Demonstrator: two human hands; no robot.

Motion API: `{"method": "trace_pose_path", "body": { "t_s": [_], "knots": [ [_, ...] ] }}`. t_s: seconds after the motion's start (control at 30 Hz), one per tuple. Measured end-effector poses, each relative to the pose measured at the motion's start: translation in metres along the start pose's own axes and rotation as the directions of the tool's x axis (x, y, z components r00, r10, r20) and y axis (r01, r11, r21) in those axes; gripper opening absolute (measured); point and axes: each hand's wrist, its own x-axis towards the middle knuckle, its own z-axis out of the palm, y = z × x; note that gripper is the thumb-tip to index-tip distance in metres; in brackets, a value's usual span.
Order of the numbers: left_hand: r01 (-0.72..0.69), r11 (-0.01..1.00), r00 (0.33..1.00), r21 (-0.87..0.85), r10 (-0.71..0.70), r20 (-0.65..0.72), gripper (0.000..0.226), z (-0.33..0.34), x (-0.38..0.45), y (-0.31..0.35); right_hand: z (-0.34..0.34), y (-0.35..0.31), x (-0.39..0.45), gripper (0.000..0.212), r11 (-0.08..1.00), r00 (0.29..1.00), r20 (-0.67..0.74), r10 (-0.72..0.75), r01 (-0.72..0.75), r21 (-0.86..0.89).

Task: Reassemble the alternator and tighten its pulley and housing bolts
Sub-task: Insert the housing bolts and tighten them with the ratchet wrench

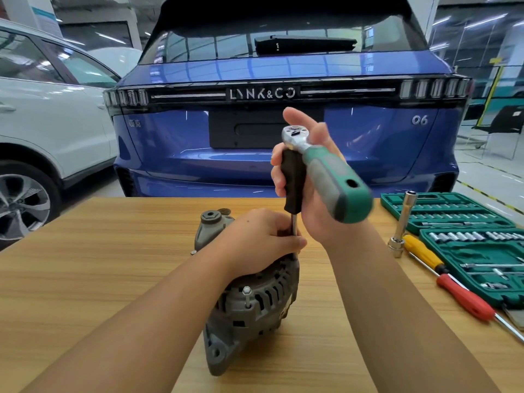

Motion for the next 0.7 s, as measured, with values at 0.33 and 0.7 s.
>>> {"method": "trace_pose_path", "body": {
  "t_s": [0.33, 0.7],
  "knots": [
    [0.009, 1.0, 1.0, -0.007, -0.009, 0.025, 0.019, -0.003, -0.001, 0.003, -0.002, -0.005, -0.001, 0.025, 0.991, 0.999, -0.037, 0.031, -0.036, -0.125],
    [-0.008, 1.0, 1.0, -0.015, 0.008, -0.006, 0.018, -0.001, -0.004, 0.002, 0.013, 0.0, -0.003, 0.047, 0.992, 0.994, -0.051, -0.097, 0.092, -0.09]
  ]
}}
